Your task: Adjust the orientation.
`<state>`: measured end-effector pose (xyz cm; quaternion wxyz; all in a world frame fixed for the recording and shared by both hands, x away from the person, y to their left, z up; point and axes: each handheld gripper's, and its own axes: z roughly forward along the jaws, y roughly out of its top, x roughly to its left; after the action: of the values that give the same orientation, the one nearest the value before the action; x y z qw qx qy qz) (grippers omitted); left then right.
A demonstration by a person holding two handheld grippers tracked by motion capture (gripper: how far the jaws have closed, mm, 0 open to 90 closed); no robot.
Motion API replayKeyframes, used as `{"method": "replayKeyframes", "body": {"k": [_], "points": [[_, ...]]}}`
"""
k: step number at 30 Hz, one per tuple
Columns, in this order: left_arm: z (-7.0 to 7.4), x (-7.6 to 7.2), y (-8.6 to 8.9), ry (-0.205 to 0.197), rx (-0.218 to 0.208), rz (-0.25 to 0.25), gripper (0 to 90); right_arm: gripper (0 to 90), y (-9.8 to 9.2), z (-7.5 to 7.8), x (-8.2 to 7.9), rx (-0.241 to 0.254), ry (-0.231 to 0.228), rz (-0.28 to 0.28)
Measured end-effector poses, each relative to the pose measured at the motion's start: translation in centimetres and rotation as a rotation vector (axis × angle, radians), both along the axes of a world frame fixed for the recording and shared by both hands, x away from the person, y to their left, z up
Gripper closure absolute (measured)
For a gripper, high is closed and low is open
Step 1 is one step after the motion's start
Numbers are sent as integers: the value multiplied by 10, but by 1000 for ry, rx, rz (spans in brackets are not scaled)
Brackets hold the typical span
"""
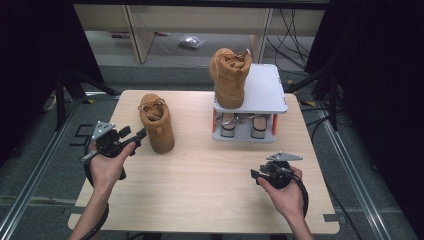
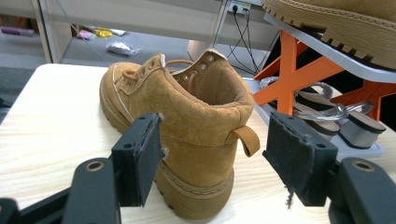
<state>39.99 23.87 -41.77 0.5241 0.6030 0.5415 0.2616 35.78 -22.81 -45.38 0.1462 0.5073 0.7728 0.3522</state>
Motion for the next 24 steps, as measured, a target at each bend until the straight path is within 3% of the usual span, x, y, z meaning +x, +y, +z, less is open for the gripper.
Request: {"method": "replayKeyframes", "body": {"k": [6, 10, 11, 19, 24], "points": [[-2, -4, -1, -6, 5, -6, 345, 558, 7, 4, 6, 7, -11, 27], [-4, -5, -3, -2, 16, -10, 345, 557, 19, 11, 8, 15, 12, 8], [-5, -6, -5, -4, 20, -15, 345, 557, 20, 12, 12, 18, -7, 37], [-8, -8, -8, -2, 12, -17, 354, 557, 47, 27, 21, 17, -8, 66], [-14, -9, -9, 11, 8, -14, 362, 560, 68, 34, 33, 6, -20, 121]]}}
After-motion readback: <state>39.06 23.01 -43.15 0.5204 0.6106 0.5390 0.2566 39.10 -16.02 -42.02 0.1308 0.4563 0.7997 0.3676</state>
